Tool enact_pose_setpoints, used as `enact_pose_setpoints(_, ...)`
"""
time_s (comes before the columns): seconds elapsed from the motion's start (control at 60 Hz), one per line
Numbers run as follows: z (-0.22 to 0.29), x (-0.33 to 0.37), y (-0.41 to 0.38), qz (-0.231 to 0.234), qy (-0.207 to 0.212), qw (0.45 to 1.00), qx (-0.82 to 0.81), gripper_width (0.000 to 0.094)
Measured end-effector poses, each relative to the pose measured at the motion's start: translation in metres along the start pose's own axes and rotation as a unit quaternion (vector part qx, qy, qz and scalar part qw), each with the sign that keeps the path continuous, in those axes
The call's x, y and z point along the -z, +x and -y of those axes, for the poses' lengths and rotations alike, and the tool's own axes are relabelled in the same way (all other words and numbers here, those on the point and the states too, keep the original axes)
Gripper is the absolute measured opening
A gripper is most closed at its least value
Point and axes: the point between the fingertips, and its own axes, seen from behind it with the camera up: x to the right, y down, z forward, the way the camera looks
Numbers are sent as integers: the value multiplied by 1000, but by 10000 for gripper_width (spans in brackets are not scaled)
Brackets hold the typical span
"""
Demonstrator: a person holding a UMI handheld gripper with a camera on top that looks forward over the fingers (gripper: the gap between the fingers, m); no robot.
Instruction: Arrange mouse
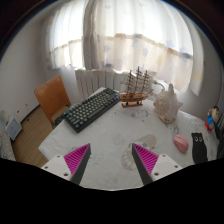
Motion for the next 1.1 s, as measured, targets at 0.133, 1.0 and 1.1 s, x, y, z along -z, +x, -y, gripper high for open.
enact_pose_setpoints(0.133,-7,1,30,-25,0,1000,-14,853)
enact_pose_setpoints(1.0,-87,4,326,-174,20,980,-92,855)
enact_pose_setpoints(1.1,-85,-16,334,-169,32,981,-89,855)
